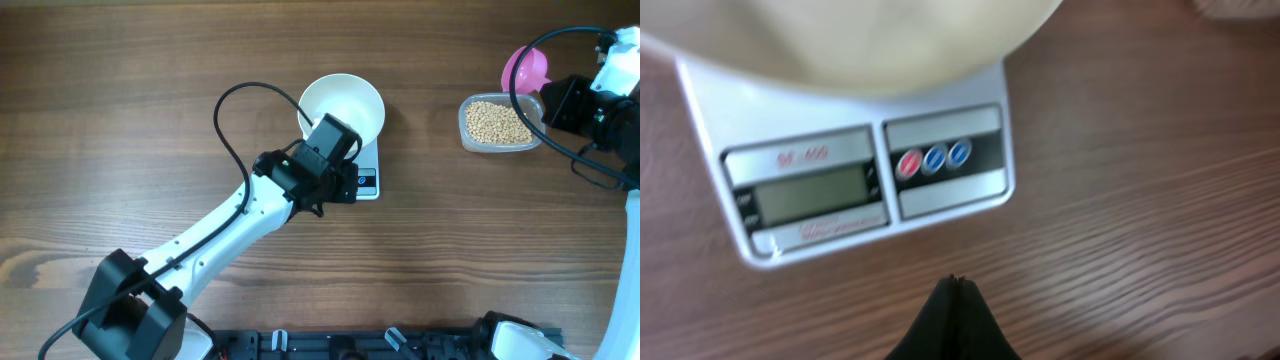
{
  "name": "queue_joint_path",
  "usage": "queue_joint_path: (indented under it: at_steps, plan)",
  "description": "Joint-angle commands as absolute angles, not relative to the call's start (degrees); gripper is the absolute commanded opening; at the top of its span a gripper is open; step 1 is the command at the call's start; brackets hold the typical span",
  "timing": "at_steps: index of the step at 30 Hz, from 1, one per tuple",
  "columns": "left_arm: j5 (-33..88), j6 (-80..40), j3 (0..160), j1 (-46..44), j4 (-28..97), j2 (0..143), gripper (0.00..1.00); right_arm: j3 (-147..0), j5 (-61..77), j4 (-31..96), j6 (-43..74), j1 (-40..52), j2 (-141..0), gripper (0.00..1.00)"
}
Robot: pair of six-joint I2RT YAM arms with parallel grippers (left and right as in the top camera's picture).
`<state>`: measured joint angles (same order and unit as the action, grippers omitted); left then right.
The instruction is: Scoop item into bowl and weigh 150g on scale
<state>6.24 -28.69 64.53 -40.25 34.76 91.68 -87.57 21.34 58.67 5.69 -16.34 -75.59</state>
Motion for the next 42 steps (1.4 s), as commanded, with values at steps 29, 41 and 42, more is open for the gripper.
queue_joint_path:
  at_steps: [29,41,42]
  plan:
    - [1.63,-27.18,54.43,-40.99,11.33,98.41,0.04,-88.6,20.91,57.49,4.47,-16.47,-75.55,0.04]
    - [-2.07,-27.2,54.43,-41.15,9.58,100.53,0.04,-88.6,20.88,57.52,4.47,-16.47,-75.55,0.04]
    - [-2.09,-27.2,54.43,-41.15,9.54,100.53,0.04,-88.6,20.88,57.52,4.49,-16.47,-75.55,0.04]
